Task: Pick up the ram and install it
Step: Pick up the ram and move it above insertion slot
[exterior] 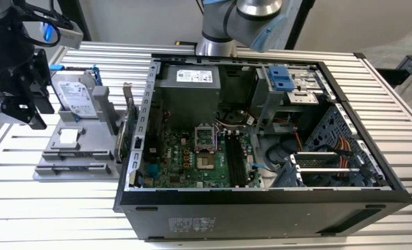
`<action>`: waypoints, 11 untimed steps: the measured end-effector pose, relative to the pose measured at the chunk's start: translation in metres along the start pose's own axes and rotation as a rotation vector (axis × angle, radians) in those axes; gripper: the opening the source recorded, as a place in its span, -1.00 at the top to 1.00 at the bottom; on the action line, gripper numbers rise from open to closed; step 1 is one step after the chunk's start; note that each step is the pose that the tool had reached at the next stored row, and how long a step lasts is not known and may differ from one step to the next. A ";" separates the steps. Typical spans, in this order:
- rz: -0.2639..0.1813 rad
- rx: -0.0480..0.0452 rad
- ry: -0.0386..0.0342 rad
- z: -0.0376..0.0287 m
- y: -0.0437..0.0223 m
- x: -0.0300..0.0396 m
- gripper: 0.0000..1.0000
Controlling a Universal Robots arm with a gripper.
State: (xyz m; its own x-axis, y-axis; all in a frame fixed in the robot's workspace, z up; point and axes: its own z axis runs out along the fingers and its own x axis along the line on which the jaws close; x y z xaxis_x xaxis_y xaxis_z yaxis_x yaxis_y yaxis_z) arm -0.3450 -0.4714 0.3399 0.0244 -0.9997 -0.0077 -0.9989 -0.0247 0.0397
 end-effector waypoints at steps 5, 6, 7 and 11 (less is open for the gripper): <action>0.000 0.0001 0.0044 0.0051 -0.0003 -0.0001 1.00; -0.001 0.0001 0.0049 0.0060 -0.0003 -0.0002 1.00; -0.002 0.0000 0.0058 0.0069 -0.0003 -0.0002 1.00; -0.009 -0.0002 0.0098 0.0108 -0.0005 -0.0004 1.00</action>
State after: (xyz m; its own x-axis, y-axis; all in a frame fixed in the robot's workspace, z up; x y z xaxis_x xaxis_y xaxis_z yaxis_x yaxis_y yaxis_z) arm -0.3450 -0.4709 0.3291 0.0336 -0.9994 0.0018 -0.9986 -0.0335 0.0398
